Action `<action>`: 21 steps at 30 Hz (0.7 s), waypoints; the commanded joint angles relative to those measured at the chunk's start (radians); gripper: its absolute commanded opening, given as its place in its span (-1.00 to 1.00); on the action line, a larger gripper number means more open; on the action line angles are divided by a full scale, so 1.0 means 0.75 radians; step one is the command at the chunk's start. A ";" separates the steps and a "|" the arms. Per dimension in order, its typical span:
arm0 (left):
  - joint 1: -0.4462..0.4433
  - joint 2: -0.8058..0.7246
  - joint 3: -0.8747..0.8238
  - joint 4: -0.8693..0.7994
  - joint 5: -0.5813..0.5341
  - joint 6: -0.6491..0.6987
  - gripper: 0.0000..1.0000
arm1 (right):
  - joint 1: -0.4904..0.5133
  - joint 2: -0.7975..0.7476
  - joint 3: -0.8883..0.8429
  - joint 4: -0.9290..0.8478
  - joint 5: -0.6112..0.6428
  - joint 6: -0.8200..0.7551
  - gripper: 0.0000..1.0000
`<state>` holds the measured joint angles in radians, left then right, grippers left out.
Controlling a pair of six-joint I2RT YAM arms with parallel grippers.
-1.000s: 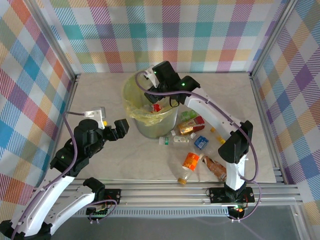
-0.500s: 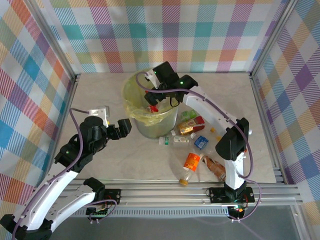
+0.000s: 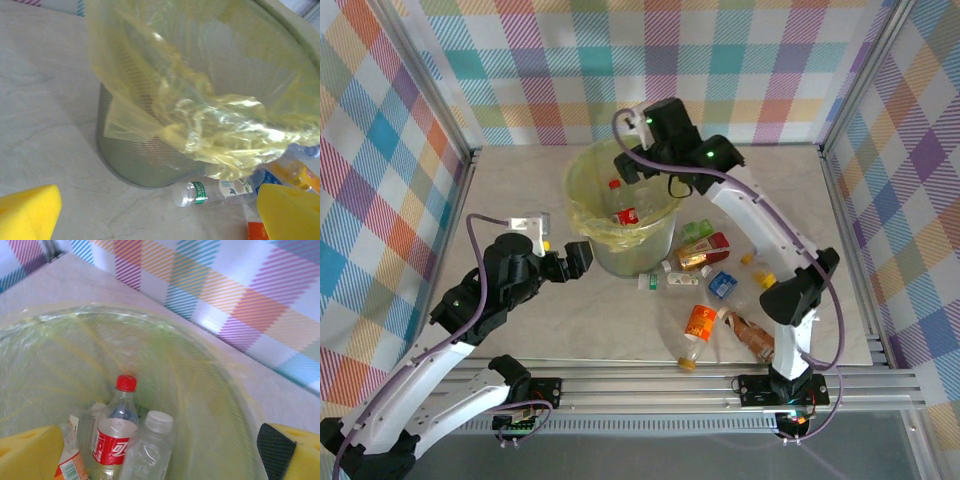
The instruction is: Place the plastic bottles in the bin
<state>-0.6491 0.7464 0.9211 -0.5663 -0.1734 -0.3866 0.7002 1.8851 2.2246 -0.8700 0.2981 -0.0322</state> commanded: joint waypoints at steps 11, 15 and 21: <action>-0.580 0.323 0.185 0.102 -0.253 0.087 1.00 | -0.475 -0.726 -0.884 0.075 -0.016 0.602 0.99; -0.709 0.507 0.246 0.114 -0.301 0.112 1.00 | -0.572 -0.860 -1.113 0.115 -0.030 0.655 0.99; -0.841 0.773 0.321 0.119 -0.280 0.128 1.00 | -0.639 -0.929 -1.285 0.119 -0.021 0.677 0.99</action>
<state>-1.2472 1.2816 1.1267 -0.4908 -0.3687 -0.3161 0.2359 1.2175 1.2858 -0.8188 0.2939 0.4385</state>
